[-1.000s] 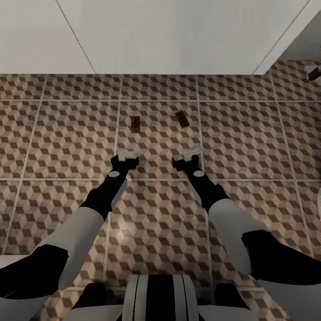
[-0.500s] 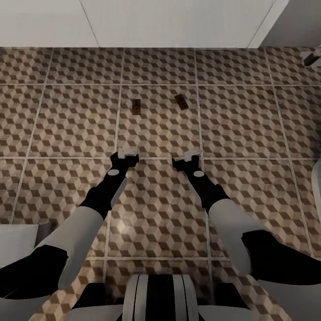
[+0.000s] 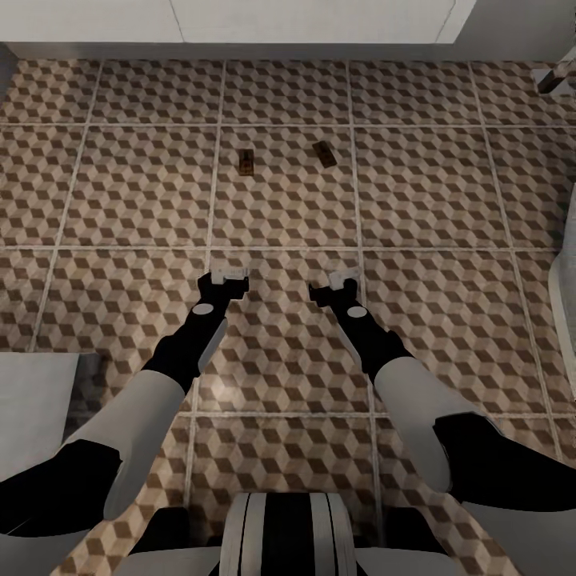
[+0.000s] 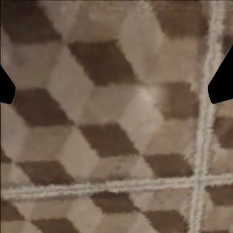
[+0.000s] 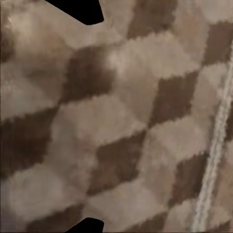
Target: Take the four mousetraps from the cabinet in the bathroom and place them on the bathroom floor. Make sure all four end up on the same floor surface, and ensure that at least two of them are either under or directly next to the same bathroom sink.
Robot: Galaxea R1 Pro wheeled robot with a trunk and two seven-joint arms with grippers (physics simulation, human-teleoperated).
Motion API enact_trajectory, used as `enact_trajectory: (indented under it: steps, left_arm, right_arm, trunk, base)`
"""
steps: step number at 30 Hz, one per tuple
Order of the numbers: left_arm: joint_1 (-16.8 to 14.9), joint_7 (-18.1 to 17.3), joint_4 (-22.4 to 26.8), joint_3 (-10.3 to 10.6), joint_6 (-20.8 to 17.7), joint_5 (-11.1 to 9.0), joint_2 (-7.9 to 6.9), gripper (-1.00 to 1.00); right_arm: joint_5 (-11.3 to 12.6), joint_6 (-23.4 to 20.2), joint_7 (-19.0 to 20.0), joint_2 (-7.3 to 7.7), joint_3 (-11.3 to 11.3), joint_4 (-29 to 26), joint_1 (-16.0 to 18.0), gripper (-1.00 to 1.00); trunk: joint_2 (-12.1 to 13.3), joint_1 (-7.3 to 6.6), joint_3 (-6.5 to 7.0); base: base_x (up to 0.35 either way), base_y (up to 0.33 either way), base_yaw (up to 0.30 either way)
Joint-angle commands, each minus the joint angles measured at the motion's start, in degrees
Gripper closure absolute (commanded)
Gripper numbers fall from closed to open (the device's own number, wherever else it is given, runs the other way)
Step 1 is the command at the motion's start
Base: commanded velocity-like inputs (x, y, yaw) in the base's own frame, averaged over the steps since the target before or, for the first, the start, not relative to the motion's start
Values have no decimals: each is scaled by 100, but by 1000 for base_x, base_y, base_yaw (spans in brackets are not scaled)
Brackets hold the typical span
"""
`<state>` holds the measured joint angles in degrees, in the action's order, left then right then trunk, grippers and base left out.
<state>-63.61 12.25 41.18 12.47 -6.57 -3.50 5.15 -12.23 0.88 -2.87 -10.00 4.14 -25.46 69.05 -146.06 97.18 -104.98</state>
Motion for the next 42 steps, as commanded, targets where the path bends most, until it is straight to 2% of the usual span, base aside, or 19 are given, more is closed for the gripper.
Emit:
enact_trajectory:
  steps: [1, 25, 33, 42]
  left_arm:
    - [-2, 47, 13, 28, -29, -37, -2, -100]
    - [69, 49, 83, 36, -37, -32, -11, -100]
    - [175, 46, 76, 36, -40, -14, -19, -100]
    - [395, 41, 39, 36, -36, -11, -30, -100]
  right_arm:
    - [-51, 9, -30, 0, 10, 6, 3, -100]
    - [-51, 9, -34, 0, 9, 14, -3, -100]
    - [-53, 9, -30, 0, 8, 30, 1, -100]
    - [-62, 63, -22, 0, 8, 371, -1, -100]
  trunk:
    - [-1, -4, -2]
    - [-1, -4, -2]
    - [10, -25, 175]
    - [22, -48, 374]
  base:
    - [-218, 0, 0]
    - [-28, 0, 0]
    - [0, 0, 0]
    - [0, 0, 0]
